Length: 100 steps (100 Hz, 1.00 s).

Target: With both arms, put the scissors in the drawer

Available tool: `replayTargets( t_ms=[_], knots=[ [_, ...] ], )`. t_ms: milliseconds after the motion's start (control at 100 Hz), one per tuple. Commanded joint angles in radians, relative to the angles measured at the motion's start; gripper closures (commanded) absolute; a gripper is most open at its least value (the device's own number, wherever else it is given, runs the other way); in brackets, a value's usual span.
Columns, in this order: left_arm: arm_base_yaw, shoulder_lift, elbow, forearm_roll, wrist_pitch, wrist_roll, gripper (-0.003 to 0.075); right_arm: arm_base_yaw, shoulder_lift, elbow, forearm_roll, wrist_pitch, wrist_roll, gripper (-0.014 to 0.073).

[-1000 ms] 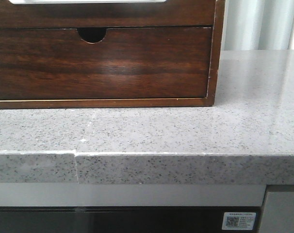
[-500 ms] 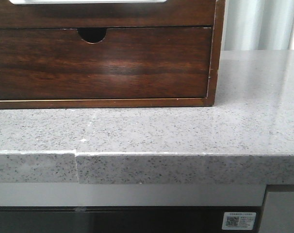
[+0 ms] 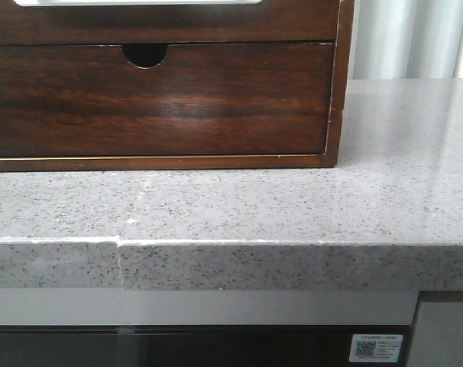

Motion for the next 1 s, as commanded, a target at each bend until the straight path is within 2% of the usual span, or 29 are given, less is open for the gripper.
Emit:
replayTargets(
  t_ms=[0, 580, 640, 700, 730, 820, 870, 930, 990],
  knots=[
    [-0.006, 0.018, -0.035, -0.007, -0.065, -0.002, 0.0741, -0.007, 0.025, -0.036, -0.003, -0.064, -0.001, 0.0662],
    [-0.006, 0.019, -0.035, -0.004, -0.070, -0.002, 0.0740, -0.007, 0.036, -0.036, -0.003, -0.075, -0.001, 0.0662],
    [-0.006, 0.019, -0.035, 0.011, -0.075, -0.002, 0.0727, -0.007, 0.036, -0.036, -0.003, -0.075, -0.001, 0.0628],
    [-0.006, 0.019, -0.035, 0.017, -0.079, -0.002, 0.0652, -0.007, 0.036, -0.036, -0.007, -0.078, -0.001, 0.0547],
    [-0.006, 0.019, -0.035, 0.023, -0.085, -0.002, 0.0597, -0.007, 0.036, -0.036, -0.020, -0.078, -0.001, 0.0473],
    [-0.006, 0.019, -0.035, 0.070, -0.091, -0.002, 0.0362, -0.007, 0.036, -0.036, -0.062, -0.088, -0.001, 0.0253],
    [-0.006, 0.019, -0.035, 0.079, -0.093, -0.002, 0.0242, -0.007, 0.036, -0.036, -0.071, -0.089, -0.001, 0.0164],
    [-0.006, 0.019, -0.035, 0.079, -0.093, -0.002, 0.0151, -0.007, 0.036, -0.036, -0.071, -0.089, -0.001, 0.0109],
    [-0.006, 0.019, -0.035, 0.079, -0.093, -0.002, 0.0131, -0.007, 0.036, -0.036, -0.071, -0.089, -0.001, 0.0099]
  ],
)
